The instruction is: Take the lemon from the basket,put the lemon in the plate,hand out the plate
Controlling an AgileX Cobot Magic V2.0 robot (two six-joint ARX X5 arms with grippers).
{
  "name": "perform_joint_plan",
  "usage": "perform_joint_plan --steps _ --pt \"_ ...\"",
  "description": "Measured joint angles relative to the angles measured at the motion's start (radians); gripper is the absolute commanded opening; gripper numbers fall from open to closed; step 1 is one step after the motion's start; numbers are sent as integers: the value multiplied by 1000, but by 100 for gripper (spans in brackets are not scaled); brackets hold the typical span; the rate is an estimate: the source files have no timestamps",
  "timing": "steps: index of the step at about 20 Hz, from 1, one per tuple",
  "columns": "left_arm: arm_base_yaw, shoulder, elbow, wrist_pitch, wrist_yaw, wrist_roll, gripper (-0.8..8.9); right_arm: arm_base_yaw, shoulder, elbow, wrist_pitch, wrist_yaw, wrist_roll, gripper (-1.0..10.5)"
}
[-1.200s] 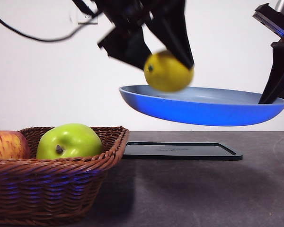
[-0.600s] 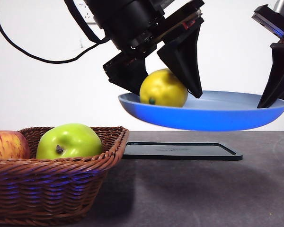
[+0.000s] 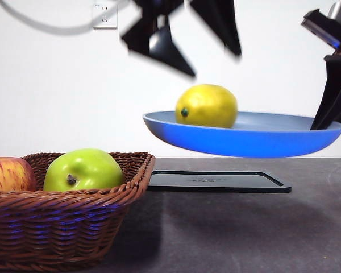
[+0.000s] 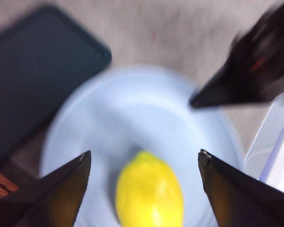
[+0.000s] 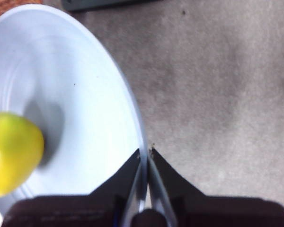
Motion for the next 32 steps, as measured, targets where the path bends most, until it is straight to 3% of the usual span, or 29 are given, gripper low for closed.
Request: perform_joint_plan --steps 4,8,13,19,23,30,32 --pt "0 -47 107 -148 -13 18 389 -1 63 0 12 0 1 3" --pt "0 -122 198 -279 -15 38 389 -49 155 0 126 -5 22 3" --pt "0 -225 204 -327 -14 42 389 -132 349 135 135 0 34 3" --pt "0 -234 204 -360 -12 42 389 -135 597 436 143 0 34 3" --pt "0 -234 204 -359 -13 42 389 -135 743 576 147 50 44 3" --pt "0 -234 204 -356 -15 42 389 -135 851 623 146 50 60 12" --pt "0 -234 204 -356 -15 42 389 -135 851 623 148 49 60 101"
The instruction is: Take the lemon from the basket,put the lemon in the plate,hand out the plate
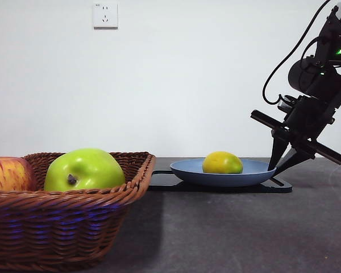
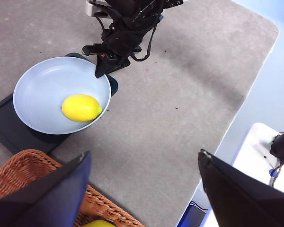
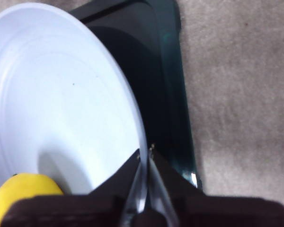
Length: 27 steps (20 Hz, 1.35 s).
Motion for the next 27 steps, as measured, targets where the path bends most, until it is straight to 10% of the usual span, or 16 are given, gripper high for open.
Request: perform_joint_plan --steps 9,18,22,27 --pt "0 0 0 11 -138 66 383 -21 -43 3 -67 -23 -34 232" --pt "100 2 0 40 -285 240 6 -1 -456 9 -418 -33 -227 5" --pt "214 1 -36 40 -217 269 6 89 -569 7 -562 213 -300 5" --pt "401 -63 -307 211 -109 251 6 337 -811 -140 -337 513 -307 5"
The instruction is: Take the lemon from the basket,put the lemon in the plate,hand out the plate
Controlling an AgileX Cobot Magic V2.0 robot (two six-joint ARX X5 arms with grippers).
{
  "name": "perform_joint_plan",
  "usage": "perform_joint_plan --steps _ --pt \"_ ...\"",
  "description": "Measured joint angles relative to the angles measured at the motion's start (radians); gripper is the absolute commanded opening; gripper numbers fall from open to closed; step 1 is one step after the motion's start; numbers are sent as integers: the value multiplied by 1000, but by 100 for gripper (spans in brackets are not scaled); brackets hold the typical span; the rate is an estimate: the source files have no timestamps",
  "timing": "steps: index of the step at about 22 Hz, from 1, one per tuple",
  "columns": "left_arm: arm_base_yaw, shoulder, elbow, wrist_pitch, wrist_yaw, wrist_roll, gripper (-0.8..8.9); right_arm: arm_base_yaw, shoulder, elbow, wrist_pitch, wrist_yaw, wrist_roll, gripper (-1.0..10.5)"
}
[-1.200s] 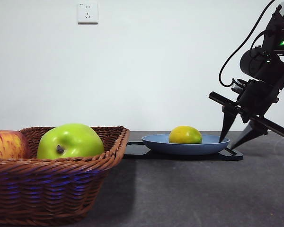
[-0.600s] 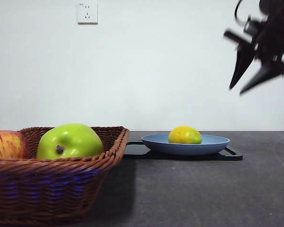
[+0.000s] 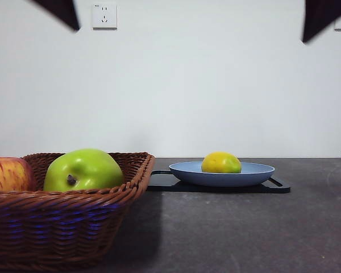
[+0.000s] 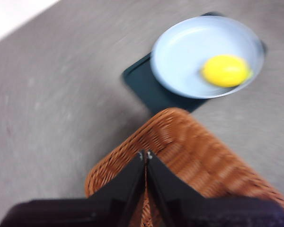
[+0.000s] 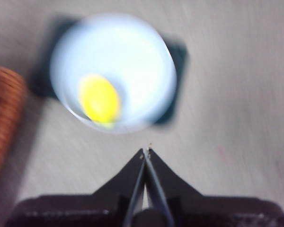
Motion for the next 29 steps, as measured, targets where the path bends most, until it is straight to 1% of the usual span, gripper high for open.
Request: perform_joint_plan --steps 1,3,5,6,10,12,17,29 --pt "27 -49 -81 68 17 -18 6 61 -64 -63 90 46 0 5" --pt "62 -171 -230 213 32 -60 6 153 -173 -187 236 123 0 5" --pt "84 -327 -386 346 32 -106 6 211 -282 -327 378 183 0 5" --pt "85 -396 -453 390 32 -125 6 228 -329 -399 440 202 0 5" --pt "84 -645 -703 504 36 -210 6 253 -503 -715 716 208 0 5" --pt "84 -695 -746 529 36 -237 6 253 -529 -791 786 208 1 5" --pt "84 -721 -748 554 32 -260 9 253 -527 -821 809 209 14 5" --pt "84 -716 -748 549 32 -261 9 253 -533 -819 812 209 19 5"
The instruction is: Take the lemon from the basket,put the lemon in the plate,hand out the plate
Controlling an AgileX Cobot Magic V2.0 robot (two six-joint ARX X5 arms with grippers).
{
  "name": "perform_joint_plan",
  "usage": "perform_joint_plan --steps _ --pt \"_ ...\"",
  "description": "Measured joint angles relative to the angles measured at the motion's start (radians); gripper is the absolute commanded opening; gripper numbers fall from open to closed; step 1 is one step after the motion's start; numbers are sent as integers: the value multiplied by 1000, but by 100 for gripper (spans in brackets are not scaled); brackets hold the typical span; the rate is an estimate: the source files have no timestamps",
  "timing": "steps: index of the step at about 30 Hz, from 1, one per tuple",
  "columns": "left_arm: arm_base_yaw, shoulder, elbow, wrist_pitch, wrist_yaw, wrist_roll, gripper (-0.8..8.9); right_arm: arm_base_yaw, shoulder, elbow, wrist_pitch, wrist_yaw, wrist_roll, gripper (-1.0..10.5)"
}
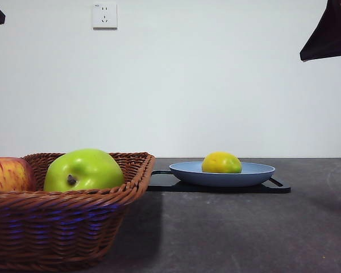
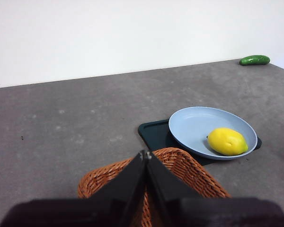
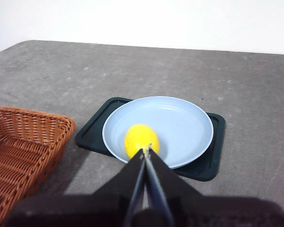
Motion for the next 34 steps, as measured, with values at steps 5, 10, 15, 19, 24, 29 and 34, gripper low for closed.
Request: perform_joint_plan --steps 5,10,15,19,24,29,34 --pt "13 -120 -1 -109 -20 50 9 0 -1 0 0 0 0 5" --pt "134 -338 -25 -187 -30 124 9 0 -2 0 1 0 0 6" --pt "295 -396 -180 -118 -30 136 9 0 -2 0 0 0 0 5" --pt "354 -423 -294 -64 -30 136 9 0 -2 0 0 0 0 5" --pt "366 -455 -393 -55 -30 136 9 0 -3 0 0 0 0 5" --pt "366 -479 -433 -59 -30 136 9 0 -3 0 0 0 0 6" --pt "366 -479 -449 -47 -30 136 9 0 -3 0 0 0 0 5"
